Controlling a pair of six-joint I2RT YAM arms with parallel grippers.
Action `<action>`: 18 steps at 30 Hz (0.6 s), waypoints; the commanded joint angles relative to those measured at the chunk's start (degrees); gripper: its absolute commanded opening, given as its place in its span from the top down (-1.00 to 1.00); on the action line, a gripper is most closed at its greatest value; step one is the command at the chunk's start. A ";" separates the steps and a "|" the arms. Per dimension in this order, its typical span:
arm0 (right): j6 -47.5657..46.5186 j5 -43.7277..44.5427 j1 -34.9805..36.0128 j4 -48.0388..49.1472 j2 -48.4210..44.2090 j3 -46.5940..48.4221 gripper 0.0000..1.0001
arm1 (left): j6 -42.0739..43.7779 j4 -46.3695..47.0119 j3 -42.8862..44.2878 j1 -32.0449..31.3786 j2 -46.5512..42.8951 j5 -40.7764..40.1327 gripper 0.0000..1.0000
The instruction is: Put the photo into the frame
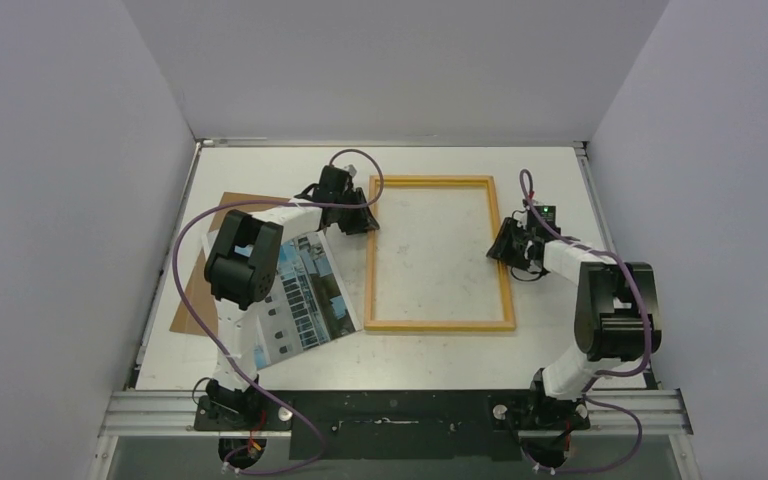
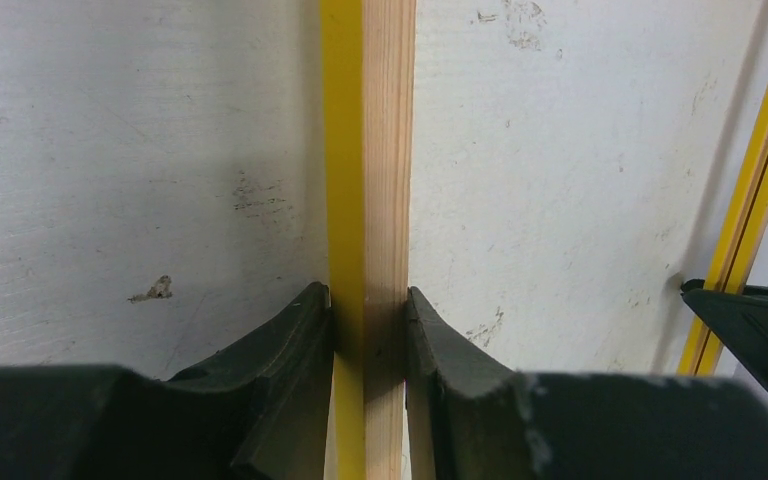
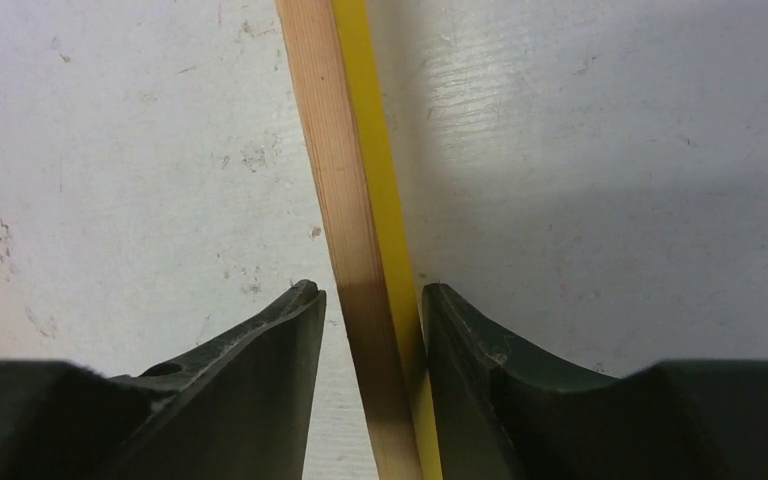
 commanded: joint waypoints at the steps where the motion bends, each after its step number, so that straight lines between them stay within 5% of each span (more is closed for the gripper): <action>1: -0.44 3.88 0.78 -5.65 0.31 2.31 0.08 | 0.11 -4.64 1.04 -0.82 1.32 2.10 1.00; 7: 1.65 11.17 0.77 -13.13 -4.85 6.93 -0.51 | 0.48 -8.56 1.84 -0.82 0.35 -0.78 1.00; 12: 3.30 13.04 0.80 -18.32 -8.14 10.11 -0.61 | 2.18 -13.05 3.39 -0.82 -0.97 -3.90 1.00; 13: 3.52 12.66 0.87 -18.89 -8.86 10.28 -0.61 | 2.63 -13.86 3.74 -0.77 -1.36 -4.62 0.94; 16: 4.31 11.24 1.42 -20.28 -11.32 10.34 -0.61 | 3.54 -15.10 4.10 -0.60 -2.82 -5.38 0.28; 18: 4.93 10.12 2.00 -21.10 -12.76 10.34 -0.61 | 3.66 -15.13 3.89 -0.28 -4.20 -4.90 0.03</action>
